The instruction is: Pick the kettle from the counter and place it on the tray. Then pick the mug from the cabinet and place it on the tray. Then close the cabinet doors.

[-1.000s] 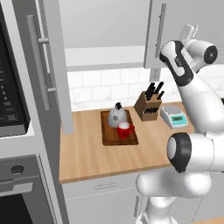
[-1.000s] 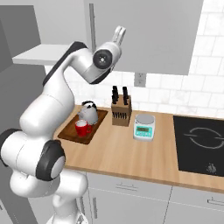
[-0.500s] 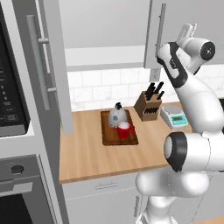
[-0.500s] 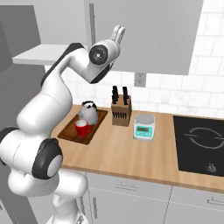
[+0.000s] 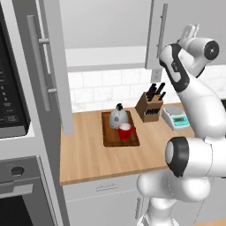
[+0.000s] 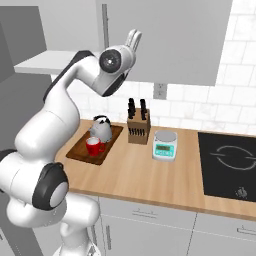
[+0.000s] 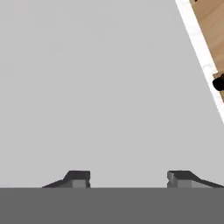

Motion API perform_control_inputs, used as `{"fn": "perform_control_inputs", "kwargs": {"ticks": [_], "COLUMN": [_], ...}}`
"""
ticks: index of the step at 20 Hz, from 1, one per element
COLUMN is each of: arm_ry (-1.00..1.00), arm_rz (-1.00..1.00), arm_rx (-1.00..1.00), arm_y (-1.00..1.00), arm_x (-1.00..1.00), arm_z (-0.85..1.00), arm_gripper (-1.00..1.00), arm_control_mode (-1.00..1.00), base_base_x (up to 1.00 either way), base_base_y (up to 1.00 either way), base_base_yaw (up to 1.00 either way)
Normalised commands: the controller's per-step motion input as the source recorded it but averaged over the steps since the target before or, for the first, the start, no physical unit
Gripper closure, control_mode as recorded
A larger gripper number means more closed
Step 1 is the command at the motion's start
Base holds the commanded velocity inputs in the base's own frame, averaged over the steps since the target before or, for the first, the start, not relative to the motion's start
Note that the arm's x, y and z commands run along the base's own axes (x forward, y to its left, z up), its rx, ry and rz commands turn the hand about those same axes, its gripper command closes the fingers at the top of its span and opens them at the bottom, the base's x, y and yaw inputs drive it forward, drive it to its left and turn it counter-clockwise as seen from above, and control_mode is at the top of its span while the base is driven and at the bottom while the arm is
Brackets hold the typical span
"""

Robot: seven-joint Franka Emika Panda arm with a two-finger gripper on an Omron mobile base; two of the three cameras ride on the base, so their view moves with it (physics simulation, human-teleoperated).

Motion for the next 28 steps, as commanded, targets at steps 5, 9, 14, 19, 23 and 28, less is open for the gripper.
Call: {"fn": "perform_control_inputs", "kwargs": {"ticks": [5,9,14,19,23,28], "arm_ry": [0.00,0.07,0.10,0.05,0.00,0.00], "arm_rz": [0.00,0.00,0.00,0.00,0.03,0.07], "arm_rx": [-0.06,-0.13,-0.16,-0.05,0.00,0.00], "arm_y": [0.00,0.00,0.07,0.01,0.03,0.24], "arm_x": [-0.51,-0.83,-0.93,-0.12,-0.43,-0.85], "arm_z": [0.10,0.25,0.17,0.00,0.00,0.00], "arm_gripper": [-1.00,-1.00,-1.00,-1.00,-1.00,-1.00], "arm_control_mode": [-1.00,-1.00,-1.00,-1.00,-1.00,-1.00], "base_base_x": [0.00,0.00,0.00,0.00,0.00,0.00], "base_base_y": [0.00,0.00,0.00,0.00,0.00,0.00], "base_base_yaw": [0.00,0.00,0.00,0.00,0.00,0.00]}}
